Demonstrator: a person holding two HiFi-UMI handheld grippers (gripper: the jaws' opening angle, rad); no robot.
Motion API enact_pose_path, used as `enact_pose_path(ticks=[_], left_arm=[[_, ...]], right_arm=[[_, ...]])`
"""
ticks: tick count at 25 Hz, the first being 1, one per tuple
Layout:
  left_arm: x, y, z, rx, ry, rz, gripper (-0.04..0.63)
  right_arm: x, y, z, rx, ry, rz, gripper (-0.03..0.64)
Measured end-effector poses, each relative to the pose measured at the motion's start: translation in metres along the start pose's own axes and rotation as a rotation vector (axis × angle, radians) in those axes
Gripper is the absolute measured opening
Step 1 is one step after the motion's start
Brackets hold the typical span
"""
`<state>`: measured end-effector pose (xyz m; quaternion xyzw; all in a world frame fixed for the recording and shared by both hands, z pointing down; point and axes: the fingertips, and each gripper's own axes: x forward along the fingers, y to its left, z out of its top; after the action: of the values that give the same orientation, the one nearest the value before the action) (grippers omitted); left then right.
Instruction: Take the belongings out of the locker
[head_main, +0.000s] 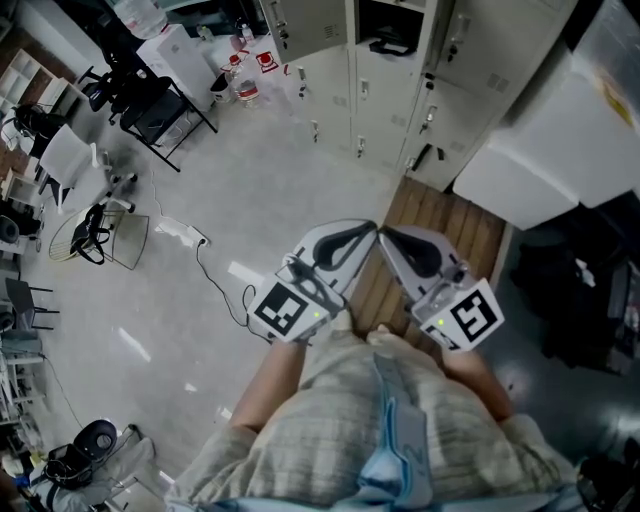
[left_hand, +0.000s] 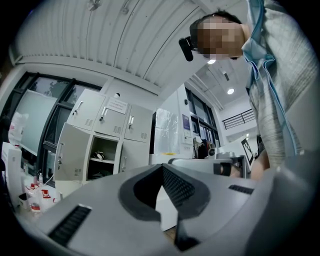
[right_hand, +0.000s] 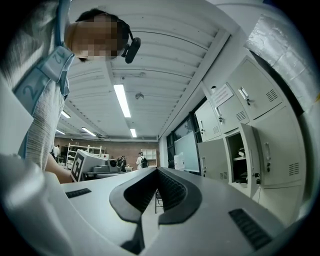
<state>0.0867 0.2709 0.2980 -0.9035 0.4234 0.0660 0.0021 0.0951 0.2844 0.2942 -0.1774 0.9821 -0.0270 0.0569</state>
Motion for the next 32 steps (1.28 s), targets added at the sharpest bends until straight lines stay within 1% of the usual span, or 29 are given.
enact_pose_path(ticks=[8, 14, 18, 21, 27, 32], left_arm=[[-0.019, 0.041, 0.005, 0.003, -0.018, -0.017, 0.002], [-0.004, 0.065, -0.003, -0.005, -0.016, -0.027, 0.002], [0.023, 0.091, -0.002, 0.008, -0.008, -0.024, 0.002], [0.047, 0.115, 0.001, 0.021, -0.005, -0.019, 0.002], [0.106, 0.167, 0.001, 0.043, -0.002, -0.012, 0.002], [0.148, 0.198, -0.001, 0.045, 0.003, 0.010, 0.002]], right_arm=[[0.045, 0.005, -0.005, -0.034, -0.007, -0.010, 0.003], [0.062, -0.019, -0.012, -0.035, 0.006, -0.034, 0.003], [0.078, -0.052, -0.009, -0.037, 0.003, -0.042, 0.003], [0.094, -0.081, -0.003, -0.064, -0.003, -0.031, 0.003], [0.124, -0.153, 0.003, -0.115, -0.012, -0.037, 0.003], [0.140, -0.203, 0.007, -0.098, 0.000, -0.034, 0.003]])
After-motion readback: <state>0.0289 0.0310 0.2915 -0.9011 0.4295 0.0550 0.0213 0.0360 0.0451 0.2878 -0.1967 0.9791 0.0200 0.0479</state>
